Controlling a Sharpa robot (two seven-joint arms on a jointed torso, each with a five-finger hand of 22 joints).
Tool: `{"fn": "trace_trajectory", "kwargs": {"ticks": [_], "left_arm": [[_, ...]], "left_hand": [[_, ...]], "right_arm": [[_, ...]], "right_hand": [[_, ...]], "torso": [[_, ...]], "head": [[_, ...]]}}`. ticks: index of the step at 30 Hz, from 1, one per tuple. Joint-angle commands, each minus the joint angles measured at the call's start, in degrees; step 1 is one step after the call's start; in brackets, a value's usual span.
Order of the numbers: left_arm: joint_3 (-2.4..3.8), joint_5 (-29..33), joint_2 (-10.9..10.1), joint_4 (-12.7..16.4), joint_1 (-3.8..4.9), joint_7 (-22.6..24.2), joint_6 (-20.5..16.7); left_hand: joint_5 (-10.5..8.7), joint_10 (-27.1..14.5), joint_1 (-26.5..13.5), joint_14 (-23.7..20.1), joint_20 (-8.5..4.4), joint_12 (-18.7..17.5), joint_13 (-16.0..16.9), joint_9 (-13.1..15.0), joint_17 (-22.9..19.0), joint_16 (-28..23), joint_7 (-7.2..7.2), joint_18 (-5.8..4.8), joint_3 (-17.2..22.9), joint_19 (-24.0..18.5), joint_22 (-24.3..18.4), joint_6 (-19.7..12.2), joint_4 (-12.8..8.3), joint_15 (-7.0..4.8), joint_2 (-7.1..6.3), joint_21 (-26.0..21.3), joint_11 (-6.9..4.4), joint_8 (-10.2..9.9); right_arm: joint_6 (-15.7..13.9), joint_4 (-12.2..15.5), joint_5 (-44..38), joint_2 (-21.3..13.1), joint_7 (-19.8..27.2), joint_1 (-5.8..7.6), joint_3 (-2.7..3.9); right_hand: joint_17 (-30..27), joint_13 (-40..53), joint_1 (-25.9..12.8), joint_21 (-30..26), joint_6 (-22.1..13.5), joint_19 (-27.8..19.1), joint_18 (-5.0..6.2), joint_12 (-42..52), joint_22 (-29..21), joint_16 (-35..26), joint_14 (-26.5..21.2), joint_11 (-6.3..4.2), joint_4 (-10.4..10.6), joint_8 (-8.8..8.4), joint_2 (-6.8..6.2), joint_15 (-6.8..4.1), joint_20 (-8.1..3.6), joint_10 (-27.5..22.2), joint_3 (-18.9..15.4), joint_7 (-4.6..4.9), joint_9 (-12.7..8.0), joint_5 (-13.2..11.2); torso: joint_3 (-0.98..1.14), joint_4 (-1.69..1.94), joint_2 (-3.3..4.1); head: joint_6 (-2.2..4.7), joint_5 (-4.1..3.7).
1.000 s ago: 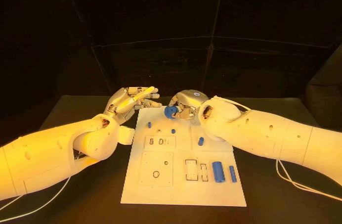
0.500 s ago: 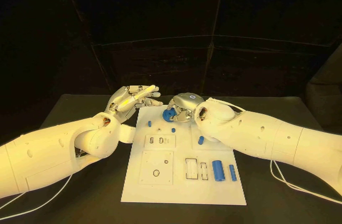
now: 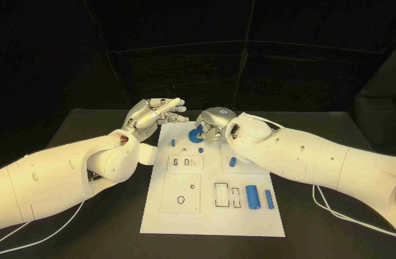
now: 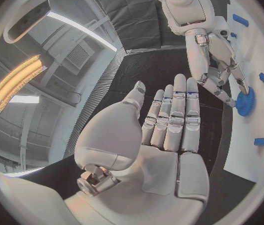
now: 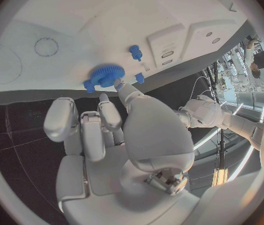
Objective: Assemble the parts on the task board
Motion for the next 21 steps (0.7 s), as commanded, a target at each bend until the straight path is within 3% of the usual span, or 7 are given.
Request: {"fn": "trace_trajectory", "kwargs": {"ticks": [1, 6, 11, 17, 21], "left_arm": [[0.02, -0.05, 0.07, -0.01, 0.10, 0.59, 0.81], [0.02, -0.05, 0.09, -0.06, 0.10, 0.57, 0.84], [0.02, -0.05, 0.15, -0.12, 0.10, 0.52, 0.92], [0.02, -0.05, 0.06, -0.17, 0.10, 0.52, 0.98], [0.02, -0.05, -0.23, -0.14, 0.10, 0.56, 0.97]], "left_hand": [[0.38, -0.20, 0.07, -0.24, 0.29, -0.37, -0.07, -0.04, 0.07, -0.26, 0.28, 0.40, 0.05, -0.08, -0.05, 0.09, -0.20, 0.22, 0.53, -0.36, 0.27, -0.32], [0.38, -0.20, 0.07, -0.24, 0.29, -0.37, -0.07, -0.04, 0.07, -0.26, 0.28, 0.40, 0.05, -0.08, -0.05, 0.09, -0.20, 0.22, 0.53, -0.36, 0.27, -0.32], [0.38, -0.20, 0.08, -0.23, 0.29, -0.39, -0.07, -0.03, 0.09, -0.28, 0.28, 0.40, 0.07, -0.08, -0.07, 0.09, -0.22, 0.22, 0.54, -0.38, 0.27, -0.33], [0.37, -0.18, 0.13, -0.21, 0.30, -0.46, -0.06, -0.03, 0.19, -0.39, 0.28, 0.41, 0.15, -0.04, -0.14, 0.10, -0.31, 0.22, 0.62, -0.45, 0.27, -0.39], [0.37, -0.18, 0.13, -0.21, 0.30, -0.46, -0.06, -0.03, 0.19, -0.39, 0.28, 0.41, 0.15, -0.04, -0.14, 0.10, -0.31, 0.22, 0.62, -0.45, 0.27, -0.39]], "right_arm": [[1.76, -0.24, -0.52, 0.18, -0.52, 0.15, 0.03], [2.55, -0.30, -0.53, 0.24, -0.42, 0.15, 0.03], [2.03, -0.14, -0.40, -0.03, -0.38, 0.15, 0.02], [-3.82, 2.29, 1.62, -2.89, 0.89, 0.14, 0.02], [-8.08, 6.50, 5.53, -7.53, 3.46, 0.17, 0.01]], "right_hand": [[7.42, -0.30, -1.43, -0.10, -0.89, -0.07, -0.22, -0.34, -0.17, 0.01, 4.25, 0.13, 1.06, -0.50, -1.55, 0.43, 0.32, -0.52, -2.35, 0.00, -0.01, -1.75], [7.48, -0.21, -2.24, -0.11, -1.30, -0.09, -0.22, -0.24, -0.17, 0.03, 4.26, 0.19, 2.04, -0.49, -1.70, 0.48, 0.37, -0.58, -4.48, 0.06, 0.09, -1.75], [7.49, -0.01, -2.30, -0.09, -0.99, -0.07, -0.23, -0.05, -0.14, 0.02, 4.26, 0.27, 2.89, -0.36, -0.99, 0.55, 0.43, -0.54, -6.02, 0.15, 0.22, -1.70], [7.60, 0.77, -1.64, 0.14, 0.02, 0.15, -0.29, 0.66, 0.21, 0.07, 4.30, 0.34, 3.66, -0.06, 0.37, 0.61, 0.50, 0.02, -7.21, 0.25, 0.42, -0.30], [7.44, 0.86, -0.51, 0.16, 0.42, 0.16, -0.27, 0.71, 0.18, -0.02, 4.26, 0.35, 3.69, -0.08, 0.95, 0.63, 0.53, 0.05, -7.96, 0.27, 0.45, 2.14]], "torso": [[0.00, 0.06, 0.02], [0.01, 0.02, -0.02], [0.01, 0.04, 0.01], [0.07, -0.12, -0.11], [0.00, -0.44, -0.29]], "head": [[-0.10, -0.03], [-0.17, 0.03], [-0.18, 0.06], [-0.06, 0.29], [0.13, 0.22]]}}
